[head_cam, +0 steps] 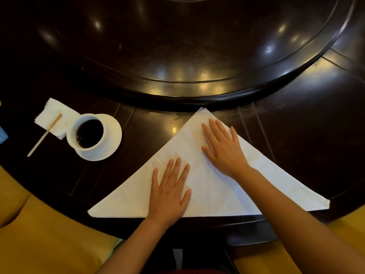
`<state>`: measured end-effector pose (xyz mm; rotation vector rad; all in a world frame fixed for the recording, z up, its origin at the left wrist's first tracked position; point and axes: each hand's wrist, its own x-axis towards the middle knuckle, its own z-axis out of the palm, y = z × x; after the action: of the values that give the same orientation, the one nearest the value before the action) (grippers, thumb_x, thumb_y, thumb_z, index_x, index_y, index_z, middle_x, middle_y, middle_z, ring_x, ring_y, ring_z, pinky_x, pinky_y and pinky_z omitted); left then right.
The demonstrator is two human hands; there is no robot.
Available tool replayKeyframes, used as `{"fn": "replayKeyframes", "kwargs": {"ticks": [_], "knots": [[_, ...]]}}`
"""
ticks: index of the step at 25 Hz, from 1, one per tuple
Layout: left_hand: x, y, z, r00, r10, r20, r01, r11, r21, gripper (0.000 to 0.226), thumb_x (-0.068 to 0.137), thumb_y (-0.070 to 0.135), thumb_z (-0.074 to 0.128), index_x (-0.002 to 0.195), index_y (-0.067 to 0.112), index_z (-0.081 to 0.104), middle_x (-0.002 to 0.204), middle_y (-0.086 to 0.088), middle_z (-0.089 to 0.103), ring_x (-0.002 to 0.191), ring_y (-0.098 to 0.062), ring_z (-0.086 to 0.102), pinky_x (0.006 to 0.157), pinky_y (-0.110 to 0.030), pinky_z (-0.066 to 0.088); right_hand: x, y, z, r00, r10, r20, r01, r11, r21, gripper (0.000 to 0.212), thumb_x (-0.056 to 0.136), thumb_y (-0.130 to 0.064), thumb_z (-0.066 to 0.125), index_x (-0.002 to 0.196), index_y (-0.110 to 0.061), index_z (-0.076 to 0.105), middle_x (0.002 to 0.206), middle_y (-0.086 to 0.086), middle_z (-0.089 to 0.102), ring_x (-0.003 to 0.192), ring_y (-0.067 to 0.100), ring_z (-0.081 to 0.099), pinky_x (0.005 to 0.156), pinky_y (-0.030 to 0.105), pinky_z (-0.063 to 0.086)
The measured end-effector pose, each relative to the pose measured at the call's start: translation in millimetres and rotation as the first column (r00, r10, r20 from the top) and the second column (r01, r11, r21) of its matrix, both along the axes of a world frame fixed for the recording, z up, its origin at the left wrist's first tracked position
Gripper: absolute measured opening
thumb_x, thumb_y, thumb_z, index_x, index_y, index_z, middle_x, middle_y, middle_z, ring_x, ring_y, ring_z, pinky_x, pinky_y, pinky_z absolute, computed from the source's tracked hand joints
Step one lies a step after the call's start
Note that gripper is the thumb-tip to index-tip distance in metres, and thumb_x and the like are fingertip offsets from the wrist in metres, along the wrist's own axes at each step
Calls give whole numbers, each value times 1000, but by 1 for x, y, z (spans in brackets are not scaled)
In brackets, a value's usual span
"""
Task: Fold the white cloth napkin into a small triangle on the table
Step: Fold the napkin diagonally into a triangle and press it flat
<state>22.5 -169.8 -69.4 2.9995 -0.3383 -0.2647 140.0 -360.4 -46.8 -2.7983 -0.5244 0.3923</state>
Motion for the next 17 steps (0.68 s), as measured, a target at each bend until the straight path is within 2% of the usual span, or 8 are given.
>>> {"fn": "replayKeyframes", "kwargs": {"ticks": [3, 7, 10, 12, 15, 17], "knots": [[8, -21, 8, 999, 41, 4, -41, 999, -34, 63, 93, 53, 18, 149, 24, 18, 157, -7, 12, 143, -27, 9, 108, -59, -3, -55, -48, 5, 996, -86, 8, 86, 996, -20, 62, 92, -51, 21, 147, -25, 11, 156, 7, 13, 142, 20, 0, 113, 47, 3], [14, -67, 14, 986, -166, -31, 164, 985, -60, 64, 93, 56, 6, 150, 26, 12, 157, -6, 6, 143, -29, 9, 108, -60, 3, -106, -110, 10, 984, -178, 11, 177, 964, -197, 57, 93, -42, 30, 144, -18, 25, 151, 12, 29, 139, 28, 20, 107, 51, 19], [12, -74, 8, 974, -224, -40, 222, 974, -54, 64, 94, 54, 2, 150, 24, 9, 157, -4, 1, 143, -28, 13, 109, -58, 9, -126, -152, 24, 948, -317, 33, 314, 913, -261, 54, 88, -28, 58, 137, -12, 41, 141, 15, 45, 128, 34, 43, 101, 49, 36], [12, -73, 5, 975, -220, -33, 219, 975, -42, 65, 93, 54, 3, 150, 23, 10, 157, -4, 1, 143, -28, 12, 110, -57, 10, -135, -170, 33, 916, -399, 38, 390, 867, -309, 57, 78, -23, 71, 130, -10, 51, 130, 15, 56, 116, 35, 53, 92, 49, 46], [13, -74, 7, 973, -225, -44, 224, 974, -29, 66, 93, 57, 5, 150, 24, 11, 157, -4, 3, 143, -29, 11, 110, -57, 9, -143, -185, 40, 880, -471, 54, 459, 818, -348, 54, 71, -25, 79, 118, -8, 60, 108, 14, 64, 97, 34, 61, 77, 46, 51], [14, -75, 7, 972, -229, -54, 228, 973, -28, 67, 92, 58, 6, 150, 25, 12, 157, -5, 5, 143, -29, 12, 110, -57, 10, -141, -188, 43, 838, -545, 29, 519, 780, -348, 48, 73, -29, 77, 114, -10, 62, 101, 10, 65, 96, 30, 60, 79, 41, 48]]}}
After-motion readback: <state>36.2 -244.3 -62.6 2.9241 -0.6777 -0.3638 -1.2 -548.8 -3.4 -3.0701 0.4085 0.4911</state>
